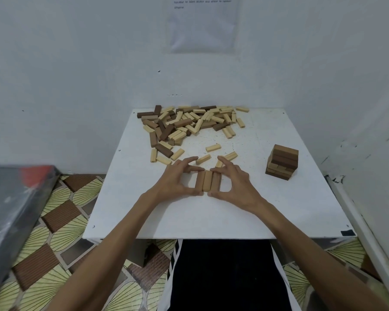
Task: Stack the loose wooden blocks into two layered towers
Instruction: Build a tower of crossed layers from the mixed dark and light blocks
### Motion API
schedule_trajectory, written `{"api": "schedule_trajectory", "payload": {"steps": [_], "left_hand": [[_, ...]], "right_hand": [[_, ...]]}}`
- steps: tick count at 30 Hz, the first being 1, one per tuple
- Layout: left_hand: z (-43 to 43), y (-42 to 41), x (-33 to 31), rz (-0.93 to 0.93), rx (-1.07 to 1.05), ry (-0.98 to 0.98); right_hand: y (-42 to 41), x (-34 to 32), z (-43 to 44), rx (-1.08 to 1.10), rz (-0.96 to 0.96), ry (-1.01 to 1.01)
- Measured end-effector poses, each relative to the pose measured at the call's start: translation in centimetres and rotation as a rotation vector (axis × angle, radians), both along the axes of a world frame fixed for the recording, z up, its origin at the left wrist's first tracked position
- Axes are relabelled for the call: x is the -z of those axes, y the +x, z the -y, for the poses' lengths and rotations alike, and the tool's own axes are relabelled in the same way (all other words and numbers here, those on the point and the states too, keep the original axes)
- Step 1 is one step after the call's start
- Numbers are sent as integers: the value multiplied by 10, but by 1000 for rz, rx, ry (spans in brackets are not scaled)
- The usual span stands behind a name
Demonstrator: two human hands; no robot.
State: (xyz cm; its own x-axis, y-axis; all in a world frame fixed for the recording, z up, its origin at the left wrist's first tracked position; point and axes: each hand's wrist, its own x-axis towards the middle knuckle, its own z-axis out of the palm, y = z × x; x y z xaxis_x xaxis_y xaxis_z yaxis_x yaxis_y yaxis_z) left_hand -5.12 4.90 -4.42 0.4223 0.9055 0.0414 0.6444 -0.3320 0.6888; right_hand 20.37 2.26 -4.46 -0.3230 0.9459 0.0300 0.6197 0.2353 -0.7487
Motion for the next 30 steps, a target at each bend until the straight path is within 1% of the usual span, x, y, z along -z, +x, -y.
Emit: {"api": "schedule_trajectory", "payload": {"steps": [7,13,21,30], "left_hand": [[-1,6,5,15,0,37],[-3,6,6,8,-2,40],[-4,7,6,37,-7,21],[1,7,10,61,-57,63]], "right_hand": [[7,-3,-11,-62,-32,-62],[14,6,-10,-6,-84,-38],[9,6,-14,-43,-25,-28],[7,4,-15,-62,-27,-24]]}}
